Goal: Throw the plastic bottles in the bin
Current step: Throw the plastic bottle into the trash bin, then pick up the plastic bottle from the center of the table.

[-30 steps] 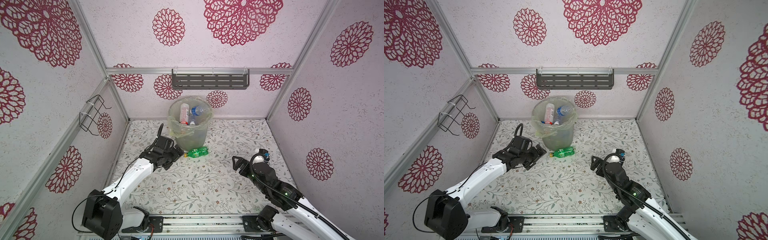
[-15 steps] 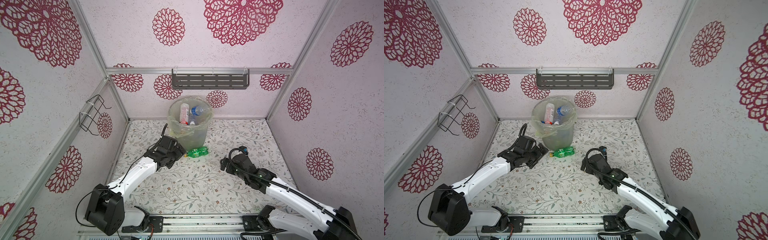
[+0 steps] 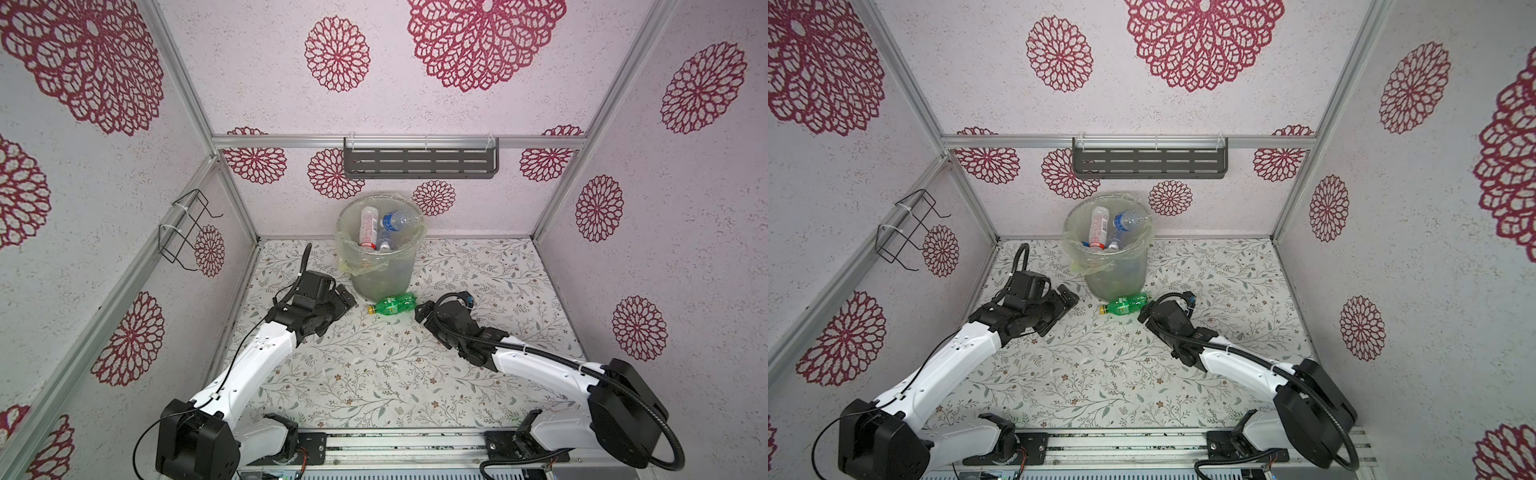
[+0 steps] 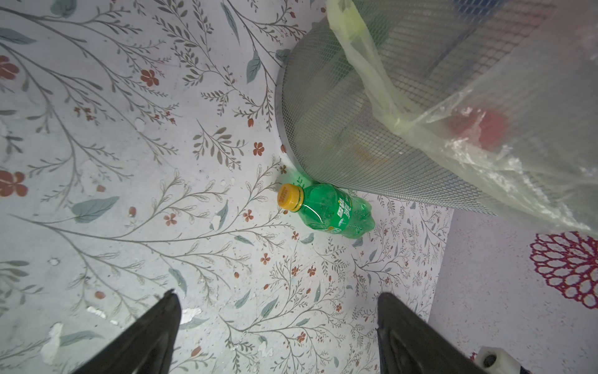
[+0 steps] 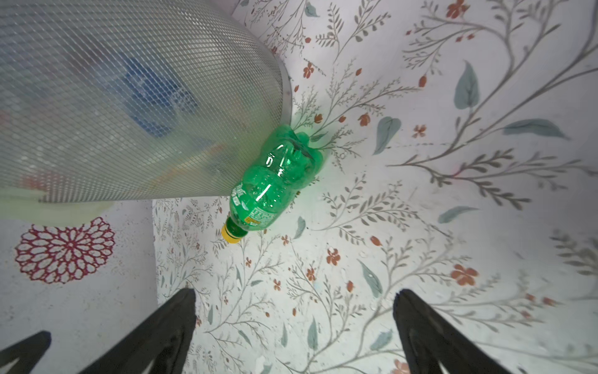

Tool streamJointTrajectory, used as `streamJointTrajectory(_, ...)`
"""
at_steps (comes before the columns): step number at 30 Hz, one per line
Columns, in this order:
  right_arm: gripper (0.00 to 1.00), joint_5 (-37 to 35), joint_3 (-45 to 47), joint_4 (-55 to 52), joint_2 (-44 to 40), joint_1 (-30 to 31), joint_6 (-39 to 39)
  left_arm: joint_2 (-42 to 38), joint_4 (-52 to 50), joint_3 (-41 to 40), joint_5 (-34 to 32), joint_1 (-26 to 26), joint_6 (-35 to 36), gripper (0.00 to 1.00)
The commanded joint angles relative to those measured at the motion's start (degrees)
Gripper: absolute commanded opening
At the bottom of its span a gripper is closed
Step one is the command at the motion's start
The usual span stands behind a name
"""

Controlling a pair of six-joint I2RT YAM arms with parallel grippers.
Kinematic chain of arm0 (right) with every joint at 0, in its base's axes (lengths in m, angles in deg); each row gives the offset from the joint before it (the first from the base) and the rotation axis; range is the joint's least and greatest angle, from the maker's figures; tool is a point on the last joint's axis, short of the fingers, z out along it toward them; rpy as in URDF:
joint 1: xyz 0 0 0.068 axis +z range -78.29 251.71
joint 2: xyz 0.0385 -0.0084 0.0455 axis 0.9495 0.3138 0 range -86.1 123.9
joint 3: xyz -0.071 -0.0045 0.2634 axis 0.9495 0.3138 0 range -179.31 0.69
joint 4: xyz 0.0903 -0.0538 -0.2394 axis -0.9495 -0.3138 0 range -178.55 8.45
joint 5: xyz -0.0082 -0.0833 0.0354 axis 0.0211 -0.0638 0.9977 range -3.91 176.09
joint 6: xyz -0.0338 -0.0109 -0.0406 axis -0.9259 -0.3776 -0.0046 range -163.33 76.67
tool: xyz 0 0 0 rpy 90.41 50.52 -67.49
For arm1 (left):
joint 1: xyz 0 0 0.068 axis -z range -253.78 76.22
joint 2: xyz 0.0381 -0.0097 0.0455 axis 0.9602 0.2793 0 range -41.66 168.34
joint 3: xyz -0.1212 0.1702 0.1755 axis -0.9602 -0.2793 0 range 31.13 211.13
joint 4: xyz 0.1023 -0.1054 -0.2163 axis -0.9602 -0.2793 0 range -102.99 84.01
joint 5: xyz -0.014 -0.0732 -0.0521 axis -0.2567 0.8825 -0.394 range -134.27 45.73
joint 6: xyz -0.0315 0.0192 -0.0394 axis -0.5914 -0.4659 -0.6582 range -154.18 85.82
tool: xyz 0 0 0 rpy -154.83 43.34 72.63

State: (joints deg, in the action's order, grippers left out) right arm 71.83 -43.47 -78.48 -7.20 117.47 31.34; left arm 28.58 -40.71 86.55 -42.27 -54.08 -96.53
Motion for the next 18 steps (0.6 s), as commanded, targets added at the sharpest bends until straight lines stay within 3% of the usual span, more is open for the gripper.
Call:
streamJointTrajectory(1,0.99,-0.82,-1.89,6.34,3.55,0.71,7.81,-2.00,-2.98,-0.48,-0.42,-1.80,3.27,0.97)
streamJointTrajectory(12,0.97,-0.34,-5.64,16.27,15.71,0.89,15.87,-6.17,-6.57,-1.87,1.66,-7.57,8.78,0.97)
streamJointTrajectory(18,0.89,-0.78,-6.24,23.52,21.76,0.91,19.72,-7.52,-7.21,-2.51,3.85,-10.61,10.91,0.97)
